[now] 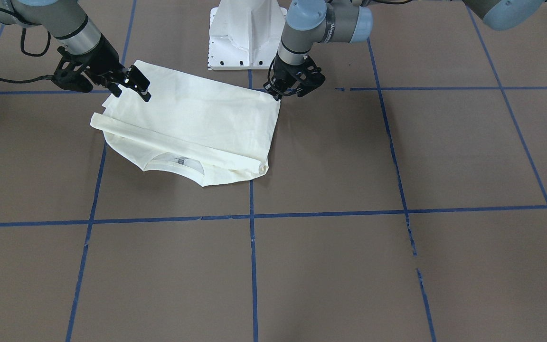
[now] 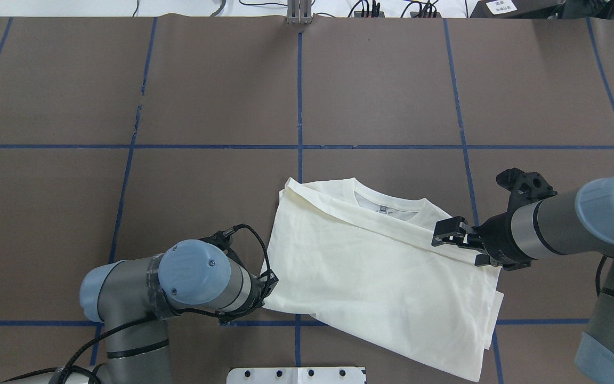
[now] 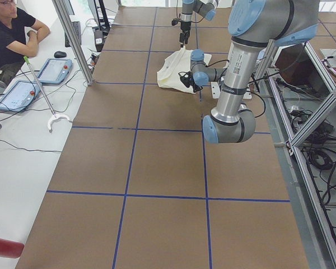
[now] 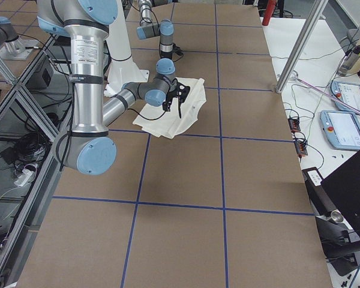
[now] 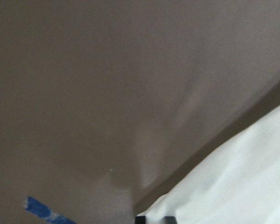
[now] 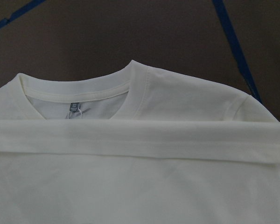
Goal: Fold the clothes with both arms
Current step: 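Pull the shirt with the left gripper toward the far side, rotating it upright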
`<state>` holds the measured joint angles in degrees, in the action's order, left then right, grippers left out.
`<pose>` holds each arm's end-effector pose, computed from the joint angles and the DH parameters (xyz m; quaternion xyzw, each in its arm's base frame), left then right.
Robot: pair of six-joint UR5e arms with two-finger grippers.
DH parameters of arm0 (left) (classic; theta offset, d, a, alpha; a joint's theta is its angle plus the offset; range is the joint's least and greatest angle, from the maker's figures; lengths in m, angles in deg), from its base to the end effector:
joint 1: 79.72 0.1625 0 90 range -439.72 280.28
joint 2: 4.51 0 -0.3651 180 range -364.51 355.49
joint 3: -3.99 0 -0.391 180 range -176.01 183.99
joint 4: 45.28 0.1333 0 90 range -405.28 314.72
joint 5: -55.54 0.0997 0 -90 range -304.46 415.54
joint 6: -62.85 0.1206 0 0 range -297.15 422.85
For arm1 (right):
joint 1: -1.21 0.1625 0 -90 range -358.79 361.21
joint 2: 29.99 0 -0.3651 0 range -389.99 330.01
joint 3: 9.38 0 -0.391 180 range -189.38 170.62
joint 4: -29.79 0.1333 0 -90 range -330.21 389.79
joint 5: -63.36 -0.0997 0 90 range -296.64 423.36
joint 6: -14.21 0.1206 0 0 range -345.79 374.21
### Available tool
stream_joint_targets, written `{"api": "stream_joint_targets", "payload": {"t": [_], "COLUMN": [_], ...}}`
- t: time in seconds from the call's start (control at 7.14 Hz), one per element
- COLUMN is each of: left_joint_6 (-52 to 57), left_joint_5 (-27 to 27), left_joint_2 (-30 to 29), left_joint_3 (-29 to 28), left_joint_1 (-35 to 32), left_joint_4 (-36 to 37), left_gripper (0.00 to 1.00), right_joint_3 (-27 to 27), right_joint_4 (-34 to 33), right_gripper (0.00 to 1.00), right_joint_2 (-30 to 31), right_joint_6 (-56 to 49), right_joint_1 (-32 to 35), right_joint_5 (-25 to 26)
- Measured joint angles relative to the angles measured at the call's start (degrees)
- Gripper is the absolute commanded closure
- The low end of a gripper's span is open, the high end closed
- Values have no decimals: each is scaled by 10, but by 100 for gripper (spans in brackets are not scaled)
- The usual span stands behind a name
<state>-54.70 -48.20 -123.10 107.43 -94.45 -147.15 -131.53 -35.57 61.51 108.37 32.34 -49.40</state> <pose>0.5716 -0.2585 0.2098 -0.1562 0.4352 -0.2686 0.8450 -0.3618 -0.3197 0.3095 -0.0639 -0.4831 0.1760 0.8553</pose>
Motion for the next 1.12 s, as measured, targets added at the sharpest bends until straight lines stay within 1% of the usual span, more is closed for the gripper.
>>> {"api": "stream_joint_targets", "payload": {"t": [0.42,0.56,0.7,0.84,1.12], "left_joint_6": [4,13,34,57,100], "left_joint_5": [-2,-3,-3,-3,3], "left_joint_2": [2,2,1,1,-3], "left_joint_3": [15,34,56,67,57], "left_joint_1": [-6,-15,-30,-48,-85], "left_joint_4": [12,44,81,103,113], "left_gripper": [100,100,100,100,100], "right_joint_3": [0,0,1,2,5], "right_joint_4": [0,-1,-2,-2,-2], "right_gripper": [0,0,0,0,0], "right_joint_2": [0,0,0,0,-1], "right_joint_6": [0,0,0,0,0], "right_joint_1": [5,6,6,6,10], "right_joint_5": [-1,-1,-1,-1,-1]}}
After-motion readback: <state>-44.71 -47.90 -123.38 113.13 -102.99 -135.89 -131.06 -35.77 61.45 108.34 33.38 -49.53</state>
